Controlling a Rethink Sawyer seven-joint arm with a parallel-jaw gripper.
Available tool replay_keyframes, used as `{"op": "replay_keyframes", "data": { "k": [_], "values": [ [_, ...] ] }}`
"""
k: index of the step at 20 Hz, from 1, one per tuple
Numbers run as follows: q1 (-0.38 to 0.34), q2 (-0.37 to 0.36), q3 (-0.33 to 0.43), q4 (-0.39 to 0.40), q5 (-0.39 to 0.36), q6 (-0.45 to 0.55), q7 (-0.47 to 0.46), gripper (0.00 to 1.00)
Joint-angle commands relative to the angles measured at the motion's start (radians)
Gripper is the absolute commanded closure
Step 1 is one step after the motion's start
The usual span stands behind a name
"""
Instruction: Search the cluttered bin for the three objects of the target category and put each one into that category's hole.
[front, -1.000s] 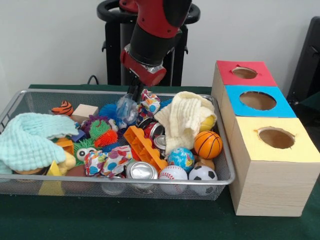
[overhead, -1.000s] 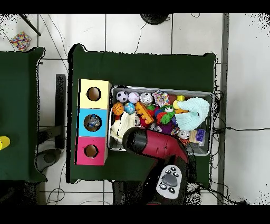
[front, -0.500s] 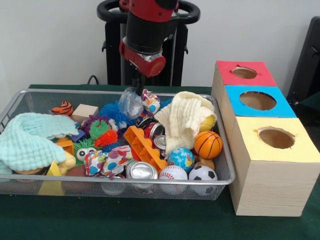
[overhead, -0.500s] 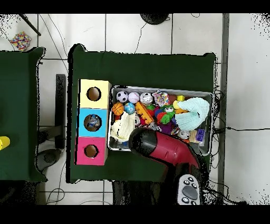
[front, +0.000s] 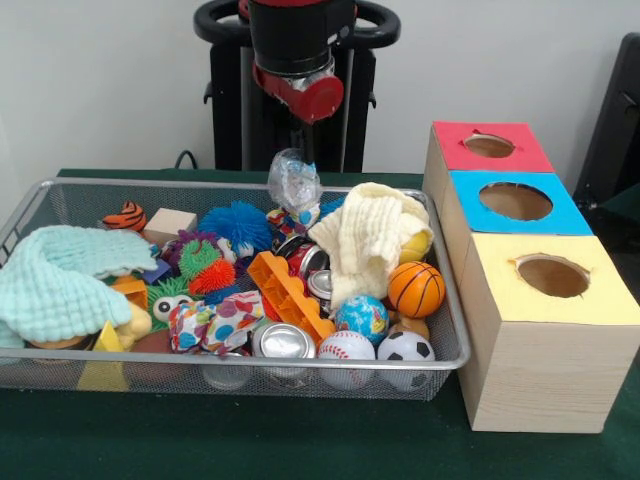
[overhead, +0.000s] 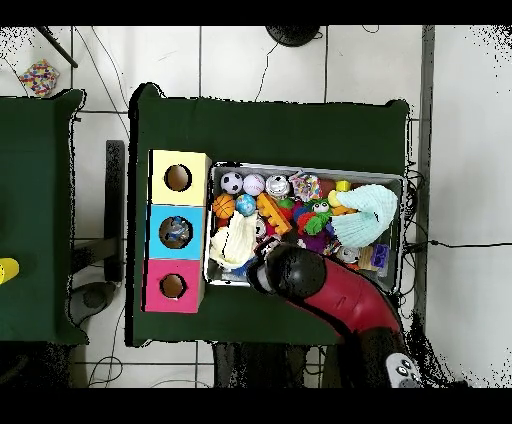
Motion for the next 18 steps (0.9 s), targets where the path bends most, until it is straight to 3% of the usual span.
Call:
{"op": "replay_keyframes", "data": {
  "k": [1, 4, 9, 18],
  "values": [
    [-0.119, -0.118, 0.276, 0.169, 0.124, 0.141, -0.141, 1.0],
    [-0.163, -0.161, 0.335, 0.201, 0.173, 0.172, -0.156, 1.0],
    [-0.203, -0.203, 0.42, 0.265, 0.245, 0.129, -0.155, 1.0],
    [-0.257, -0.298, 0.623, 0.427, 0.512, -0.036, -0.195, 1.0]
  ]
}}
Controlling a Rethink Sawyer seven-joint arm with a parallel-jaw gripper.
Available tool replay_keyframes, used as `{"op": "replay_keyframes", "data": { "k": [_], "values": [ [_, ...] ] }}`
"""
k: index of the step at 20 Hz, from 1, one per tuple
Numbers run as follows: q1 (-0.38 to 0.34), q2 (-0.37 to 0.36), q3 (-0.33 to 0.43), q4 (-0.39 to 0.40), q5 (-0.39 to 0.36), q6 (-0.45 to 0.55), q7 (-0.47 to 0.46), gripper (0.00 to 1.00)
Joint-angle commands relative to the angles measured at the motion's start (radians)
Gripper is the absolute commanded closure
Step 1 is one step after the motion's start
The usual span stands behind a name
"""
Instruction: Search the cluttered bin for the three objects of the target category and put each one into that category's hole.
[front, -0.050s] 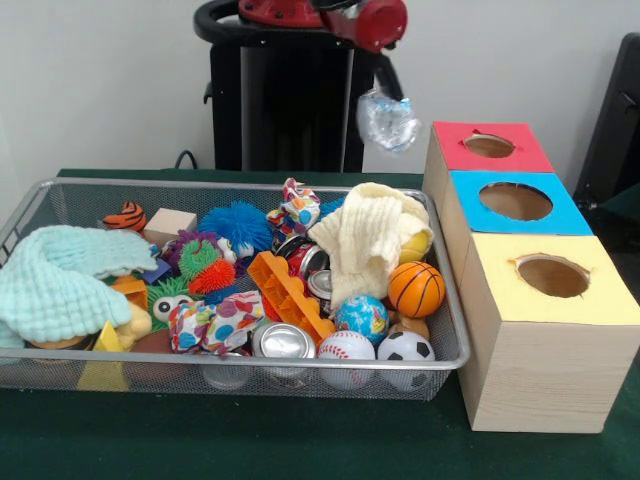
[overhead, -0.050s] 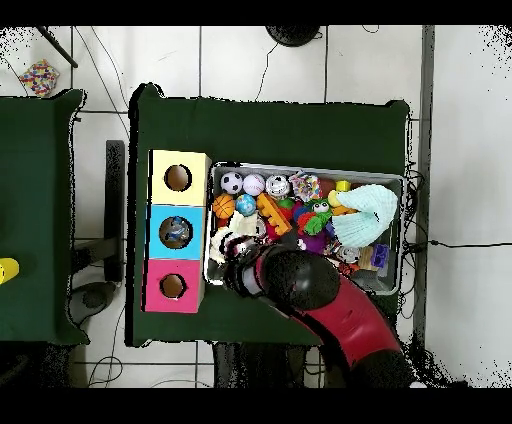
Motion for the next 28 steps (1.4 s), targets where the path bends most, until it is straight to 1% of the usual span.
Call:
{"op": "replay_keyframes", "data": {
  "k": [1, 2, 5, 6, 7, 8, 10, 11, 12, 14, 16, 18, 21, 22, 24, 26, 28],
  "values": [
    [-0.039, -0.089, 0.259, 0.186, 0.217, -0.124, -0.204, 1.0],
    [-0.048, -0.095, 0.29, 0.204, 0.248, -0.155, -0.213, 1.0],
    [-0.05, -0.127, 0.35, 0.24, 0.321, -0.201, -0.216, 1.0],
    [-0.052, -0.133, 0.366, 0.248, 0.337, -0.213, -0.211, 1.0],
    [-0.056, -0.135, 0.376, 0.251, 0.332, -0.223, -0.202, 1.0],
    [-0.055, -0.138, 0.383, 0.247, 0.316, -0.231, -0.18, 1.0],
    [-0.037, -0.129, 0.344, 0.217, 0.205, -0.252, -0.115, 1.0],
    [-0.017, -0.115, 0.301, 0.189, 0.119, -0.272, -0.074, 1.0],
    [0.004, -0.101, 0.259, 0.164, 0.06, -0.283, -0.055, 1.0],
    [0.038, -0.08, 0.211, 0.139, -0.006, -0.312, -0.027, 1.0],
    [0.051, -0.072, 0.198, 0.135, -0.039, -0.332, -0.005, 1.0],
    [0.06, -0.08, 0.188, 0.131, -0.063, -0.326, 0.02, 1.0],
    [0.093, -0.091, 0.139, 0.111, -0.103, -0.328, 0.055, 1.0],
    [0.095, -0.085, 0.133, 0.102, -0.111, -0.337, 0.061, 1.0],
    [0.106, -0.086, 0.123, 0.106, -0.114, -0.388, 0.091, 1.0],
    [0.109, -0.087, 0.122, 0.11, -0.118, -0.416, 0.107, 1.0],
    [0.125, -0.091, 0.097, 0.098, -0.13, -0.413, 0.11, 1.0]
  ]
}}
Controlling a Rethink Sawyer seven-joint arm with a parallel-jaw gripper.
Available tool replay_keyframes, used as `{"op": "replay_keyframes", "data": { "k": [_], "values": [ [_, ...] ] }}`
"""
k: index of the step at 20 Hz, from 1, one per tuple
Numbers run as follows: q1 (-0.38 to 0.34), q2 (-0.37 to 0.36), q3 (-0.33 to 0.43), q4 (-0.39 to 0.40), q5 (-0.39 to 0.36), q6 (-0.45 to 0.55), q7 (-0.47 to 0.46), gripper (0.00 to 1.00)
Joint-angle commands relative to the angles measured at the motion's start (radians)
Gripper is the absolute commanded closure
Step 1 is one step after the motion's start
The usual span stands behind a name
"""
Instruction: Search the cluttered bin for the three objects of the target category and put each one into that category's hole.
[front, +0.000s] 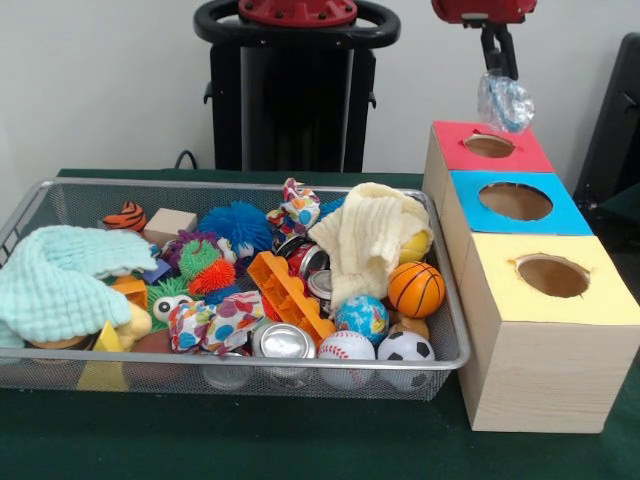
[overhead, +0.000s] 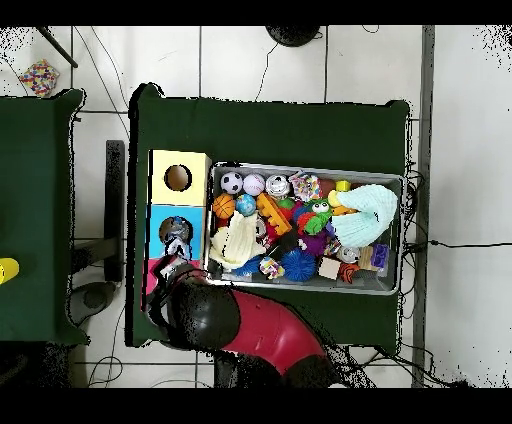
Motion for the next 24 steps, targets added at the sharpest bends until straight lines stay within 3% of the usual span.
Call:
{"op": "replay_keyframes", "data": {
  "k": [1, 6, 13, 20, 24],
  "values": [
    [0.028, 0.013, -0.1, -0.059, -0.058, -0.12, 0.112, 1.0],
    [0.076, 0.029, -0.165, -0.083, -0.068, -0.171, 0.122, 1.0],
    [0.08, 0.066, -0.169, -0.077, -0.077, -0.282, 0.129, 1.0],
    [0.061, 0.136, -0.127, -0.072, -0.088, -0.39, 0.141, 1.0],
    [0.023, 0.191, -0.062, -0.067, -0.109, -0.446, 0.168, 1.0]
  ]
}}
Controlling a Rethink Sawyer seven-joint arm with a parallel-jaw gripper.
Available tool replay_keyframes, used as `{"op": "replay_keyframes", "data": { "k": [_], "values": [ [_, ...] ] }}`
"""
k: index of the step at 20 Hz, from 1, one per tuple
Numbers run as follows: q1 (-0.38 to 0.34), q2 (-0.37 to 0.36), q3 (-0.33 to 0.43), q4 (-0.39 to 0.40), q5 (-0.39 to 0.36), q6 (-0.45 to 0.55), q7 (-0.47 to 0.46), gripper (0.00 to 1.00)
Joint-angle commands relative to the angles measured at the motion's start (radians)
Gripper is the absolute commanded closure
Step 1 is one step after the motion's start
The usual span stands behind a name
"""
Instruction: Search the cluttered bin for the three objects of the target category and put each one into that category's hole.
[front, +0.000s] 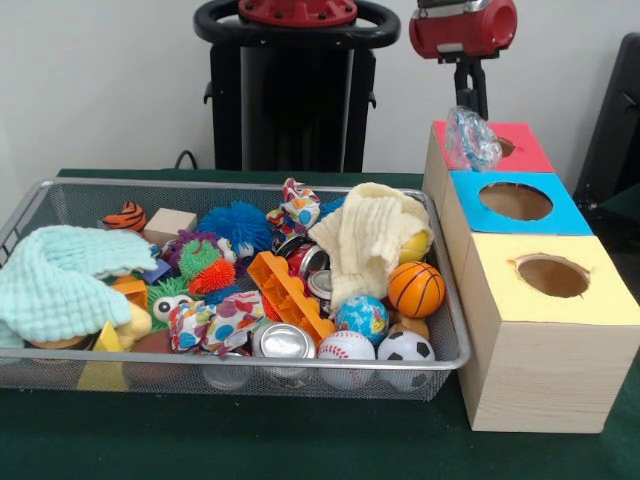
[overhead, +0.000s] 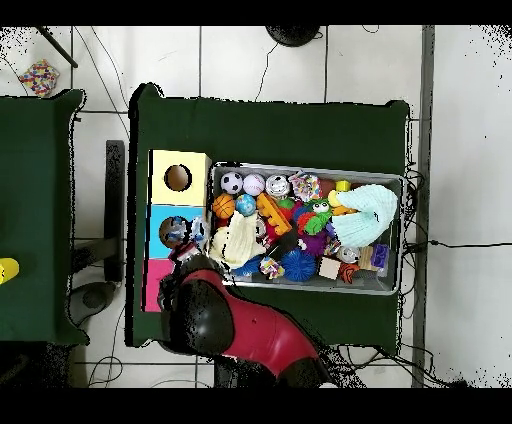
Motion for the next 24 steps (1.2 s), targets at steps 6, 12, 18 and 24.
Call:
{"op": "replay_keyframes", "data": {
  "k": [6, 12, 18, 24],
  "values": [
    [-0.126, 0.172, 0.177, -0.056, -0.093, -0.155, 0.216, 1.0],
    [-0.179, 0.214, 0.249, -0.046, -0.121, -0.193, 0.245, 1.0],
    [-0.241, 0.243, 0.329, -0.045, -0.143, -0.192, 0.247, 1.0],
    [-0.282, 0.275, 0.385, -0.059, -0.158, -0.182, 0.229, 1.0]
  ]
}}
